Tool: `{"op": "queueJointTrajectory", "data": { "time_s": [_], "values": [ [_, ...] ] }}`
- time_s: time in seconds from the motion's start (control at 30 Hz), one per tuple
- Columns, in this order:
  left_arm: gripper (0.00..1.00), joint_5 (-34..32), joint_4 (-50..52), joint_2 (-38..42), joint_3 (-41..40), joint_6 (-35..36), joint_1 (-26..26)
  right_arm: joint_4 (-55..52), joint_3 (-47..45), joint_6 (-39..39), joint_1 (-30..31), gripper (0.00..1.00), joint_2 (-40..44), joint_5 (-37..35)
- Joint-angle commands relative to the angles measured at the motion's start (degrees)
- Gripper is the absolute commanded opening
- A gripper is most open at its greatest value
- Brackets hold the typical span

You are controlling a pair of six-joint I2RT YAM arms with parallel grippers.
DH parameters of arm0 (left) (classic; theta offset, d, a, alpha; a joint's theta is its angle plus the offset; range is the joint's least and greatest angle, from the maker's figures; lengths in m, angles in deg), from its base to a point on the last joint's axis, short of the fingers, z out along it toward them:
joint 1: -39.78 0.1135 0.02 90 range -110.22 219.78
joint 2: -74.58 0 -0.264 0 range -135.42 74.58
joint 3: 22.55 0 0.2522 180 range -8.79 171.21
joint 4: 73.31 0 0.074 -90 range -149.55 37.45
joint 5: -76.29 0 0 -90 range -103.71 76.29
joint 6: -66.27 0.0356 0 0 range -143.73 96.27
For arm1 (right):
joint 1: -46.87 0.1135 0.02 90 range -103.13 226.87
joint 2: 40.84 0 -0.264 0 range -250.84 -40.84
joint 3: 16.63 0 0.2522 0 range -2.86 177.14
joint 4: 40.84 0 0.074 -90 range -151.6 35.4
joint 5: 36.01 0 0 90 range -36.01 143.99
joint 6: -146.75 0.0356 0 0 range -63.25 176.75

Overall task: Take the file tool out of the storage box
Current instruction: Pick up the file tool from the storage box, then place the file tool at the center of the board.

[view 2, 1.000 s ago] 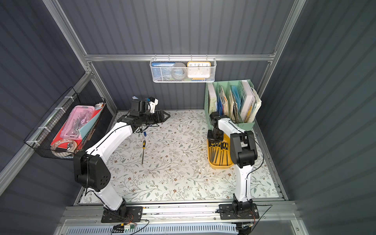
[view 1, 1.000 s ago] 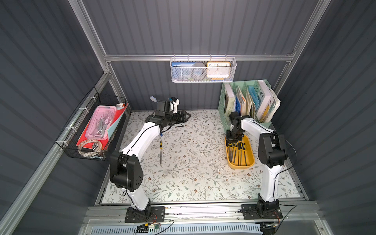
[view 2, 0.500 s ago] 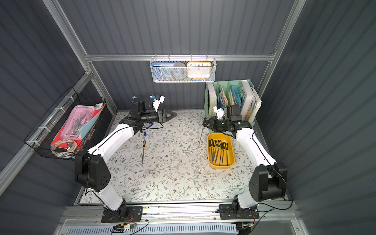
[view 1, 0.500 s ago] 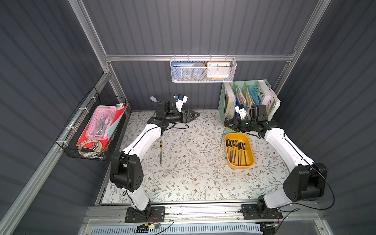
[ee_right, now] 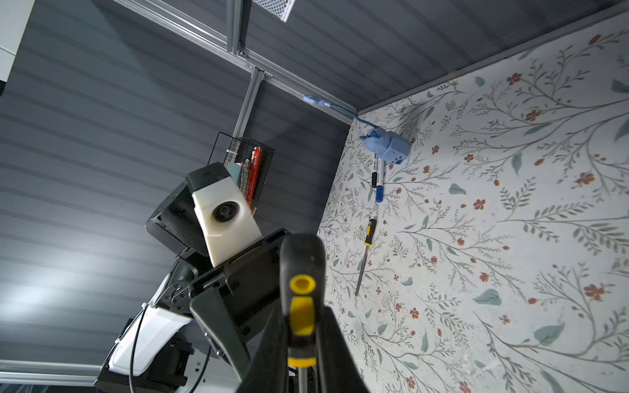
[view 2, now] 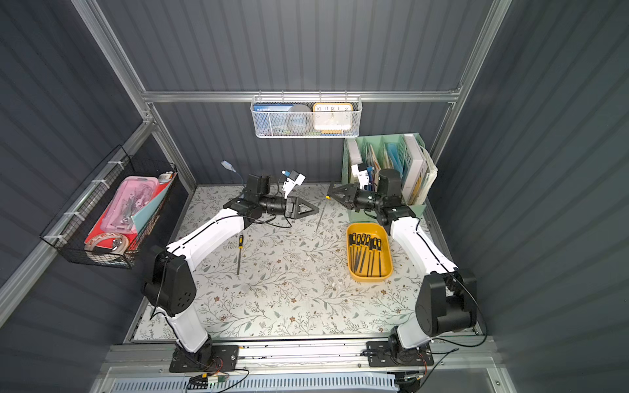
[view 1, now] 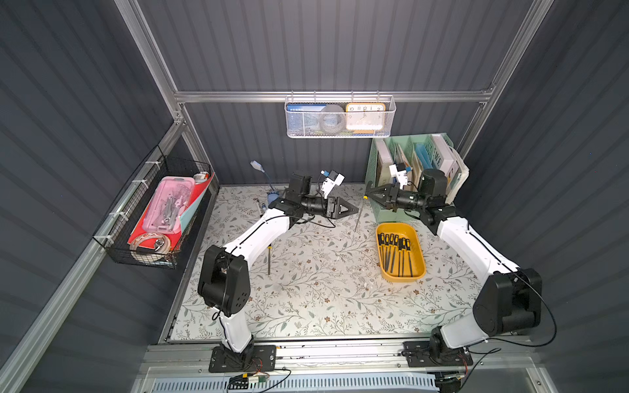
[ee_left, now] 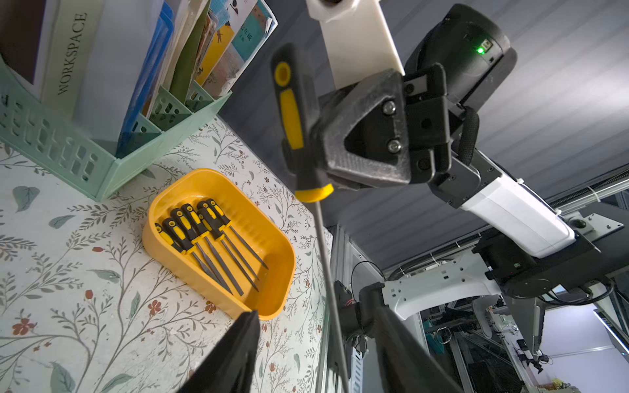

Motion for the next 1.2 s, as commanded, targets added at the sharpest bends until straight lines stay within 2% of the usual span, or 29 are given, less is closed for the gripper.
{"op": "queueJointTrajectory", "data": {
  "time_s": [0.0, 0.13, 0.33, 0.4, 0.5, 0.53, 0.63, 0.7, 0.73, 0.8, 0.87, 0.9, 0.97, 1.03, 1.17],
  "values": [
    [0.58, 1.1, 0.9, -0.7, 1.0, 1.6, 0.1, 3.0, 1.7, 1.7, 1.1, 0.03, -0.5, 2.0],
    [0.57, 1.0, 0.3, -1.5, 1.7, 0.9, 0.1, 3.8, 1.3, 2.2, 2.3, 0.03, -0.6, 1.9],
    [0.47, 1.5, -0.1, -1.7, 2.0, 0.4, 0.1, 4.6, 1.4, 2.4, 3.7, 0.03, -1.2, 1.1],
    [0.39, 1.5, 0.1, -1.7, 2.0, 0.6, 0.1, 5.0, 1.5, 2.6, 4.0, 0.03, -1.4, 1.1],
    [0.07, 1.0, 0.7, -1.5, 1.5, 0.7, 0.1, 5.1, 1.4, 2.6, 4.3, 0.03, -1.7, 1.0],
    [0.0, 0.6, 0.9, -1.3, 1.4, 1.0, 0.1, 5.1, 1.5, 2.6, 4.3, 0.04, -1.9, 0.9],
    [0.0, 0.3, 1.2, -1.2, 0.9, 1.2, 0.1, 5.0, 1.3, 2.4, 4.4, 0.06, -2.1, 0.5],
    [0.0, -1.0, 2.8, -1.1, 0.9, 2.1, 0.1, 4.6, 1.2, 1.9, 4.4, 0.14, -2.1, -0.1],
    [0.0, -2.9, 4.1, -1.0, 0.9, 2.7, 0.1, 3.7, 1.2, 1.3, 4.4, 0.29, -2.1, -0.7],
    [0.0, -9.4, 7.3, -0.7, 1.1, 3.8, 0.1, 0.9, 1.3, -1.5, 4.3, 0.45, -1.7, -3.0],
    [0.0, -21.7, 10.4, -0.3, 0.4, 3.4, 0.1, -7.3, 2.1, -7.2, 4.1, 0.64, -1.0, -8.4],
    [0.0, -26.7, 11.9, -0.4, 0.1, 2.8, 0.1, -10.3, 2.4, -9.4, 3.9, 0.69, -0.7, -10.7],
    [0.0, -39.4, 16.0, -0.8, -0.5, 1.9, 0.1, -17.7, 3.5, -13.3, 3.6, 0.75, -0.1, -16.9],
    [0.0, -52.0, 20.8, -1.8, -0.7, -0.2, 0.1, -20.4, 3.4, -15.2, 3.2, 0.79, 0.5, -19.6],
    [0.0, -68.6, 27.0, -5.8, -1.3, -4.0, 0.2, -24.5, 2.6, -16.8, 3.1, 0.82, 1.4, -25.6]
  ]
}}
